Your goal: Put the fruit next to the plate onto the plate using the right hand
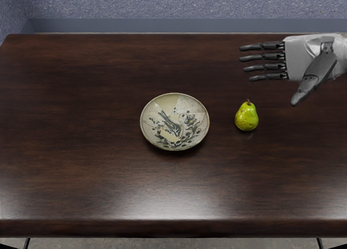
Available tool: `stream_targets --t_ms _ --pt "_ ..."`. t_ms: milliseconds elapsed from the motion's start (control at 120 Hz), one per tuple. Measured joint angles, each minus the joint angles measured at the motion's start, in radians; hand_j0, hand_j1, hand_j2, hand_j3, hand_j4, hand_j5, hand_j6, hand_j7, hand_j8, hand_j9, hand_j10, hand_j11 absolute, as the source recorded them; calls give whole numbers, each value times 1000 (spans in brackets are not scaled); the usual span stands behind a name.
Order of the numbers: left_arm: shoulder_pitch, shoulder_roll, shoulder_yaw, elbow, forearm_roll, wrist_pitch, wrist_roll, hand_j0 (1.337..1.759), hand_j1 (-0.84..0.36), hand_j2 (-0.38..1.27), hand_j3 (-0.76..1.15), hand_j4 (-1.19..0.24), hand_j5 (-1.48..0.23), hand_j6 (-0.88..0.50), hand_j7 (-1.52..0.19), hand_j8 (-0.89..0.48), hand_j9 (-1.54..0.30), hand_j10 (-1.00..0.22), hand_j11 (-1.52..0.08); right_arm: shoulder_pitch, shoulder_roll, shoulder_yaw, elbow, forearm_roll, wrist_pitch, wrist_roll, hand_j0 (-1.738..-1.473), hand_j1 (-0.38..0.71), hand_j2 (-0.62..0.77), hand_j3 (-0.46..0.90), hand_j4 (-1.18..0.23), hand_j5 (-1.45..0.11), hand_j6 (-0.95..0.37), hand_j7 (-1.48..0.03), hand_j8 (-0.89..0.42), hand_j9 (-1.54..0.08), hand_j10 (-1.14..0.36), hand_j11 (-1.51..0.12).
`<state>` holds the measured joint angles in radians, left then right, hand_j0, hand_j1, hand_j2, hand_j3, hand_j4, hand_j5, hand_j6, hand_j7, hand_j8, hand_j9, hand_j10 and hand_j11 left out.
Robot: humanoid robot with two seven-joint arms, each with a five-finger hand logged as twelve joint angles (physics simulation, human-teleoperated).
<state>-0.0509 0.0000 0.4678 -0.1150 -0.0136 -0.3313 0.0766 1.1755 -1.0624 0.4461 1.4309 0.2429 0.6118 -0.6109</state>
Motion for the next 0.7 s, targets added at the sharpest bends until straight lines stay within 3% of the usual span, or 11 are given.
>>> stream_targets --t_ms 167,308,567,700 --pt "0 0 0 0 0 0 0 1658 349 0 0 0 0 0 0 0 0 0 0 232 107 -221 0 -100 -7 0 -1658 -318 -5 0 -24 -33 -24 -33 -24 -33 -25 -33" --pt "0 0 0 0 0 0 0 1658 349 0 0 0 0 0 0 0 0 0 0 415 213 -429 0 -125 -118 0 -1658 -318 -6 0 -26 -34 -26 -34 -26 -34 -26 -34" --pt "0 0 0 0 0 0 0 1658 349 0 0 0 0 0 0 0 0 0 0 598 302 -639 18 -235 -326 0 -1658 -316 -6 0 -28 -36 -28 -36 -28 -36 -28 -36" --pt "0 0 0 0 0 0 0 1658 349 0 0 0 0 0 0 0 0 0 0 715 405 -844 19 -279 -453 0 -1658 -316 -6 0 -29 -36 -29 -36 -29 -36 -28 -36"
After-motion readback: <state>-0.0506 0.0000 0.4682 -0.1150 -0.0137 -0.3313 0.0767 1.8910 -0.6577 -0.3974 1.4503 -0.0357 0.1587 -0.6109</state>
